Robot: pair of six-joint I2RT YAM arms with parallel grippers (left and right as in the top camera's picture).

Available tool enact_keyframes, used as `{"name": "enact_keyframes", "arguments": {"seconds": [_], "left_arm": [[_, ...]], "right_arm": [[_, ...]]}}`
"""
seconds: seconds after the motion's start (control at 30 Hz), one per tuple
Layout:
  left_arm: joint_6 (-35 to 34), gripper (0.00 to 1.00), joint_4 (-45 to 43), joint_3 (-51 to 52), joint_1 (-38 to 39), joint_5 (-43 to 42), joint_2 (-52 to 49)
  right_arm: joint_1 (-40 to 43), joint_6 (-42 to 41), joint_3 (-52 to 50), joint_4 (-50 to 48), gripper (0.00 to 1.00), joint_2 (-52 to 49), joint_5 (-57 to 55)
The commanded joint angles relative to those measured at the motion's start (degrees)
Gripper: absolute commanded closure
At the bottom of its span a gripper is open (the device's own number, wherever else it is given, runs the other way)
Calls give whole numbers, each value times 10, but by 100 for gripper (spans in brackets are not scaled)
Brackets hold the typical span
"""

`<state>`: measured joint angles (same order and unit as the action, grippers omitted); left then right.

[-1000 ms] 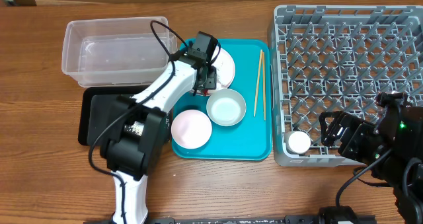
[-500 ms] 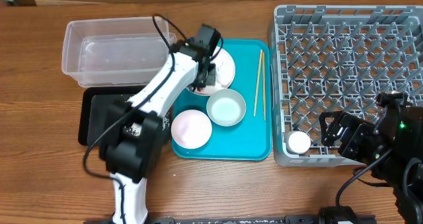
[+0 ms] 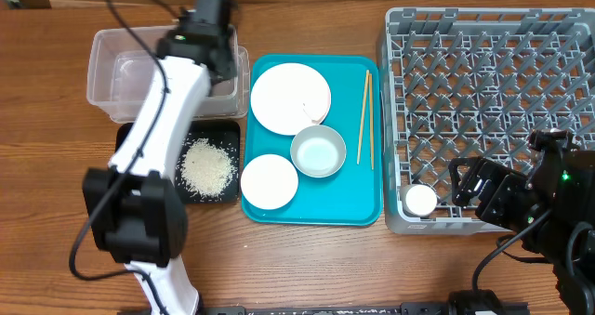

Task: Sort waste into correct bins and load items into the dishwasher
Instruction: 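Pick the red wrapper off the plate and drop it in the clear bin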

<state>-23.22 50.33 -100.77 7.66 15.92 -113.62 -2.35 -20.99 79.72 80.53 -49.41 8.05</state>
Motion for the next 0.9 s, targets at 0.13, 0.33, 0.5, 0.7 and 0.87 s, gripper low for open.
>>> {"name": "enact_keyframes", "arguments": {"seconds": [0.13,0.33,0.5,0.7,0.87], "left_arm": [[64,0,16,-34,-14,-133,-10],[97,18,3,-44,79,-131,10],[99,27,-44,-34,157,-119,-28],[97,41,-82,-34,200,-94,-112],[78,49,-95,-34,192,-85,-159]], "right_arm": [[-3,-3,5,-2,0,2,-3],[-3,-3,5,-2,0,2,-3],[-3,-3,5,-2,0,2,-3],[-3,-3,5,2,0,2,-3],[-3,-3,5,8,0,2,-3]]}}
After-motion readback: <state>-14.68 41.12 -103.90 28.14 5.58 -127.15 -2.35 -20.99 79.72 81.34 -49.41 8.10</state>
